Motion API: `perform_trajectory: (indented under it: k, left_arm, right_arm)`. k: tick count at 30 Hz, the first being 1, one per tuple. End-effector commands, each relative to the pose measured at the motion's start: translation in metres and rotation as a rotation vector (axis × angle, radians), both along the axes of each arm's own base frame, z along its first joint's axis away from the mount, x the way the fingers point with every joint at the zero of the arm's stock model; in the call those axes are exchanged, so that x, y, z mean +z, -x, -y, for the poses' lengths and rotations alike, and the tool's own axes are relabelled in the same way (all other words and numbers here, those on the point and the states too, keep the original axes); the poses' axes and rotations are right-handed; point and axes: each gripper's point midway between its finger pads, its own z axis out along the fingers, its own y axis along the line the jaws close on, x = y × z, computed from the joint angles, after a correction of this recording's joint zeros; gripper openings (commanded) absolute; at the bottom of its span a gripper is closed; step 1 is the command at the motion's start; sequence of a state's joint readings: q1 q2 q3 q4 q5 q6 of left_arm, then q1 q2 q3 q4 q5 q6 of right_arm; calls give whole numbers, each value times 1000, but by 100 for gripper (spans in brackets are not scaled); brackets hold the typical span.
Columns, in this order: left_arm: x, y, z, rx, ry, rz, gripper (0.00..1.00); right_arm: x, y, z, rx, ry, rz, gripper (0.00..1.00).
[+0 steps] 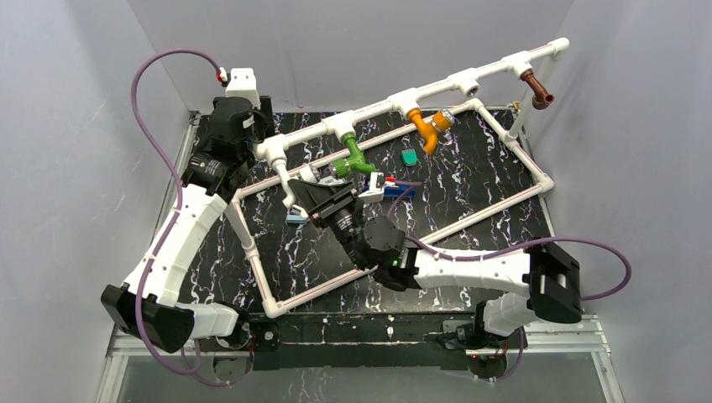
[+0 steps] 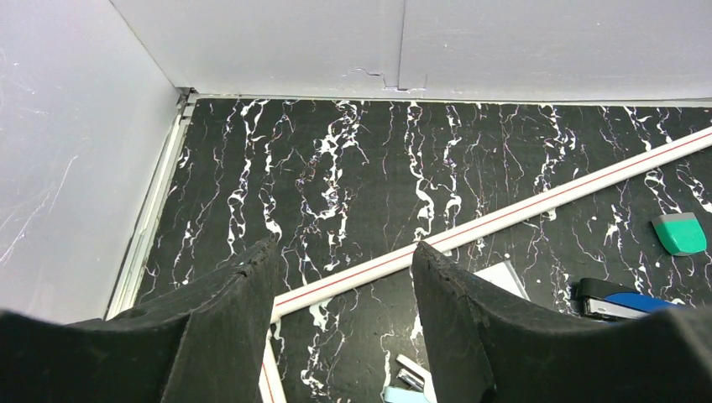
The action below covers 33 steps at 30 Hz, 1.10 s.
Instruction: Install the water faucets
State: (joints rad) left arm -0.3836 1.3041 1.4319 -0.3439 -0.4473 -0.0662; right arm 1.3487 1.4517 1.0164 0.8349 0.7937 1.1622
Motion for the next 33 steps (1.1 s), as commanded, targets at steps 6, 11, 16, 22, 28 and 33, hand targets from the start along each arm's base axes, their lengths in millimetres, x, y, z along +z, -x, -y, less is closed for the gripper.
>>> perform_trajectory:
  k: [6,11,16,22,28,33]
  left_arm:
    - [-112,48,15,-114,-147,-413,58]
    - [-112,47,15,-114,-149,-415,58]
    - [-113,47,14,-110,-154,-417,58]
    - [-113,46,14,-109,-155,-419,58]
    - [-115,46,14,-108,-161,-424,58]
    - [-115,45,14,-108,-162,-426,58]
  right_arm:
    - [-12,-37,35,-139,-40,-97,29]
    - [-1,-30,41,-128,-10,-9,58]
    - [11,-22,51,-119,26,72,78]
    - [23,-9,53,-74,152,199,87]
    - [35,11,52,3,352,377,85]
    - [48,29,58,58,501,574,83]
